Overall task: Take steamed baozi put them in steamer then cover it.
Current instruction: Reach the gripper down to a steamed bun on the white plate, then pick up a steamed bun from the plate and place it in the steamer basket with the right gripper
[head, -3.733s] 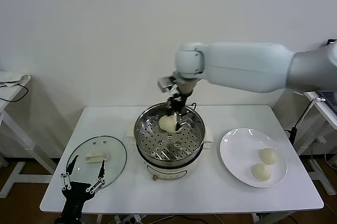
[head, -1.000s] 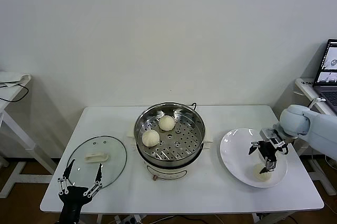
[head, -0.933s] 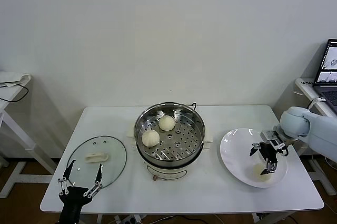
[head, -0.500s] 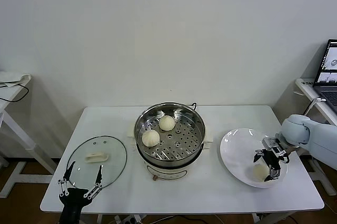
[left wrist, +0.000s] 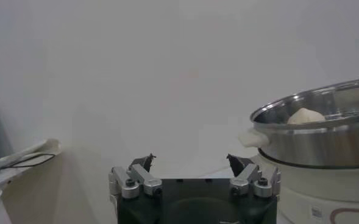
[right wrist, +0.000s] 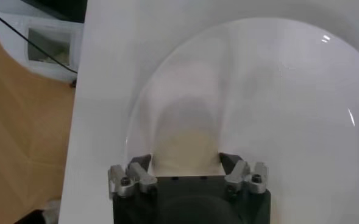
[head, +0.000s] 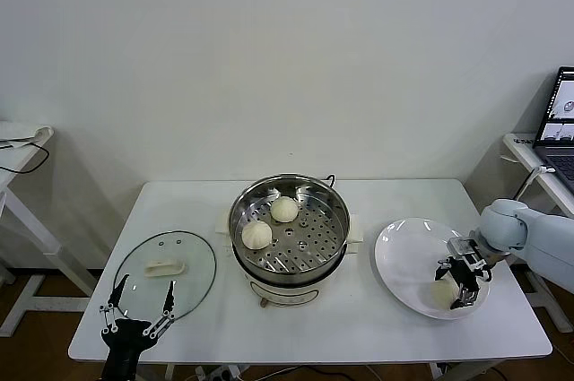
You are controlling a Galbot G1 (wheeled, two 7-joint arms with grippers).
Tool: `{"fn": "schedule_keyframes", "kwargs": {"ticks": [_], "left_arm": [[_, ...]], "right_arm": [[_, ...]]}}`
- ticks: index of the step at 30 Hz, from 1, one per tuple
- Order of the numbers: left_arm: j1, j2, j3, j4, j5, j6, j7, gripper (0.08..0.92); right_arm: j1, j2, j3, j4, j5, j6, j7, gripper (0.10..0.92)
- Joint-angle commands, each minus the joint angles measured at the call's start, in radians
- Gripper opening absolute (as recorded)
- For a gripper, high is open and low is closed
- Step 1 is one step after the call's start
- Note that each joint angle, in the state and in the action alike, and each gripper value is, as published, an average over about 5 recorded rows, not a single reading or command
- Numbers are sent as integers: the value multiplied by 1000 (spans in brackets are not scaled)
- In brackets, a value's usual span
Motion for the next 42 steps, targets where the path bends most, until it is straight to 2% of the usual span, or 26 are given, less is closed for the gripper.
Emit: {"fn": "schedule_keyframes", "kwargs": {"ticks": [1, 8, 13, 24, 31, 42], "left_arm": [[-2, -1, -3, -2, -2, 0, 0, 823], [-5, 1, -6, -5, -3, 3, 0, 823], [-6, 6, -10, -7, -6, 3, 0, 823], [-3, 7, -8, -16, -6, 4, -1, 823], [-2, 6, -11, -21, -6, 2, -1, 823], [-4, 7, -17, -20, -7, -1, -2, 823]], "right_arm": [[5, -1, 3, 6, 1, -5, 2, 643], [125, -10, -12, 64, 7, 24, -40, 614], [272, 25, 19, 117, -29, 171, -88, 613], [616, 332, -13, 194, -83, 524, -84, 631], [588, 468, 4, 248, -186, 660, -26, 636], [424, 541, -51, 335, -365, 787, 68, 656]]}}
